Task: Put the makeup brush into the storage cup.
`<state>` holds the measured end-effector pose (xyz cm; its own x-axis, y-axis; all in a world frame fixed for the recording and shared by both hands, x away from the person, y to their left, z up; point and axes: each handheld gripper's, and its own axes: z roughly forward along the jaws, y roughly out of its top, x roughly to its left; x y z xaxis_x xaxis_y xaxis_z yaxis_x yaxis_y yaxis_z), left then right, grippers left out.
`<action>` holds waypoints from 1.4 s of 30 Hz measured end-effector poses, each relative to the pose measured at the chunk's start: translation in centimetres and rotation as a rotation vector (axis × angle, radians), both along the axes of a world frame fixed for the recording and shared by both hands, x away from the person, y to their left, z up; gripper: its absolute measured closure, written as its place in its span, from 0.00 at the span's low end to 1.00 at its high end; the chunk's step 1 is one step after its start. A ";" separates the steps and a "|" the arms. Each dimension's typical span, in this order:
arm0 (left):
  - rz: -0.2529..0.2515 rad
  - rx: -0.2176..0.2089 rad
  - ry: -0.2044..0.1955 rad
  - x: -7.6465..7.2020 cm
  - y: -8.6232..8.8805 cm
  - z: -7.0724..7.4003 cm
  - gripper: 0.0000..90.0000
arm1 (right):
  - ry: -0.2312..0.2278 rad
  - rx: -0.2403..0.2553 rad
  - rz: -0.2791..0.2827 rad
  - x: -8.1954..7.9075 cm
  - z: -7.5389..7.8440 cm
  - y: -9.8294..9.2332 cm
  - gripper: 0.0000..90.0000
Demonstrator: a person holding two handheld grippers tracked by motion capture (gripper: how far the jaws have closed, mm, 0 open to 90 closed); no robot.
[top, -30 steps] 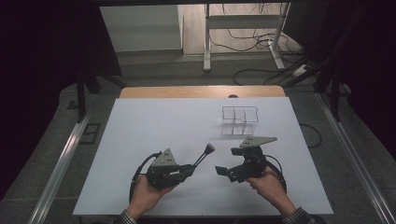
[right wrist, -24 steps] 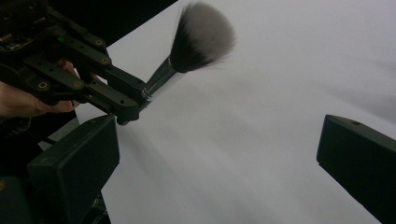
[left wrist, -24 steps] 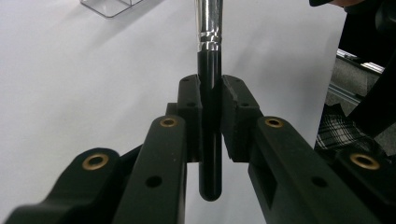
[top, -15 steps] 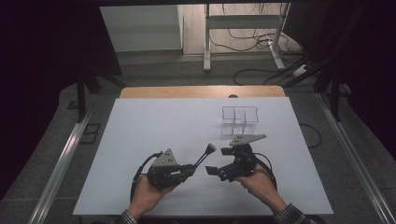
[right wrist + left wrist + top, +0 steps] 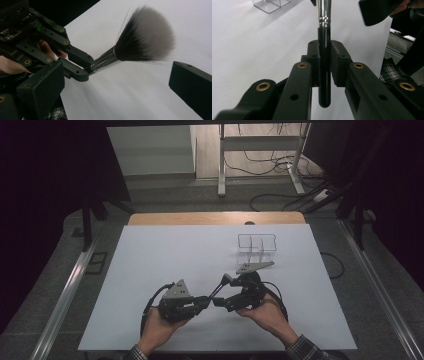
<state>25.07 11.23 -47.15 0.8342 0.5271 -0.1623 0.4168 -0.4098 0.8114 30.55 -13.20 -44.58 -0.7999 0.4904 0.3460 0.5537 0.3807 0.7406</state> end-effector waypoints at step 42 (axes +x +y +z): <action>0.039 0.015 0.028 0.7 -0.2 -0.8 0.42 | 0.121 0.102 0.030 0.7 -0.6 0.2 0.85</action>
